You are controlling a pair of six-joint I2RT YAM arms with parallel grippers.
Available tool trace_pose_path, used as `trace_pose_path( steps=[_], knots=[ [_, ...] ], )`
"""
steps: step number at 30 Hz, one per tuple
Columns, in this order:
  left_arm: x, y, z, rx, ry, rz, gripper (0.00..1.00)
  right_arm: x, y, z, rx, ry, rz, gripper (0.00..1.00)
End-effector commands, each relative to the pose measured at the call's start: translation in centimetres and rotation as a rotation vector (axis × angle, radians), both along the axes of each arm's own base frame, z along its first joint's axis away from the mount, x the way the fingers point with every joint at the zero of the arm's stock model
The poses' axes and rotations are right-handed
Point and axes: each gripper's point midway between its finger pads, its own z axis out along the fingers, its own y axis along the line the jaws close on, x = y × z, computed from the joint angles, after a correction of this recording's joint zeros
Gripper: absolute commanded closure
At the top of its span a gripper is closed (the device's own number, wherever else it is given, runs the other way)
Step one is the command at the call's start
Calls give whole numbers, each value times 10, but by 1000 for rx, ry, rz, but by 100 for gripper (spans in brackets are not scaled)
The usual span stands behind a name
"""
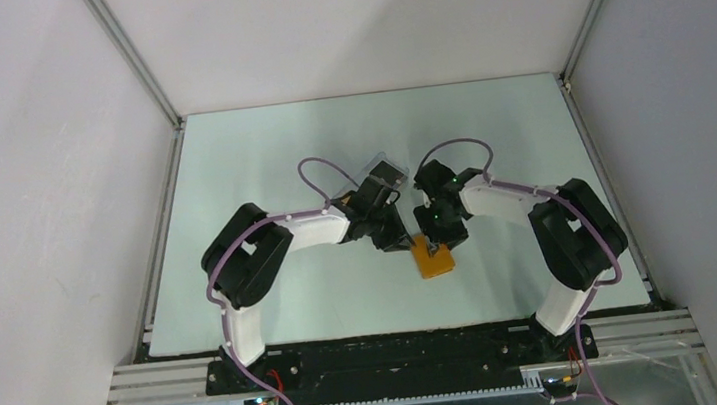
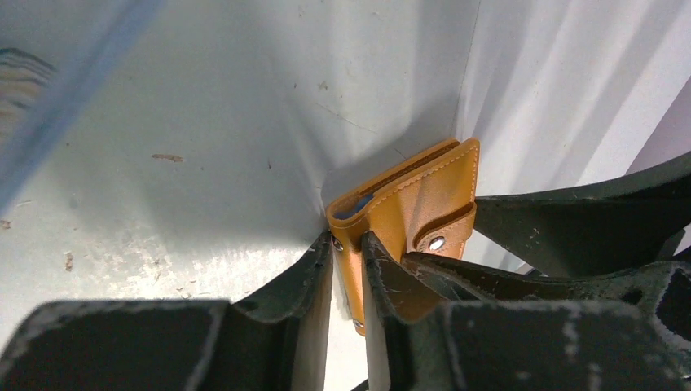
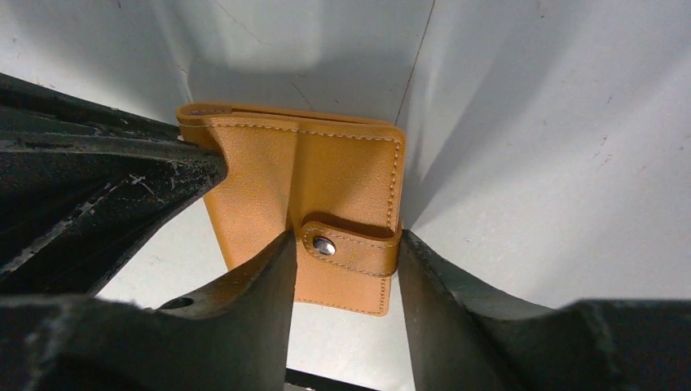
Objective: Put the credit cards into the card holder
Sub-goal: Open the card holder at the center of the board.
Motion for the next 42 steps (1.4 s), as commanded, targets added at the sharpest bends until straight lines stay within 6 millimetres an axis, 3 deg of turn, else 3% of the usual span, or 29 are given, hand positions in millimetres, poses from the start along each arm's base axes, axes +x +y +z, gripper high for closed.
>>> trace_pose_path(
  steps=[1,7,12,15,23,32,36,42],
  knots=[
    [-13,37,-45,211,42,-1,76,18,-23,-15,-179,-79,-37,53],
    [-14,38,-46,226,47,-12,80,27,-32,-3,-286,-190,-70,51],
    [-14,38,-46,234,49,-19,81,28,-41,-2,-395,-213,-84,38],
    [-14,38,-47,235,49,-23,81,25,-46,-2,-432,-212,-100,36],
    [-15,38,-48,239,52,-26,84,28,-47,8,-464,-264,-112,53],
    [-15,39,-49,244,52,-30,86,32,-29,2,-362,-242,-88,59],
    [-15,40,-50,255,54,-34,86,37,-36,0,-351,-229,-111,67],
    [-15,41,-53,278,62,-46,90,43,-38,-4,-281,-184,-139,71]
  ],
)
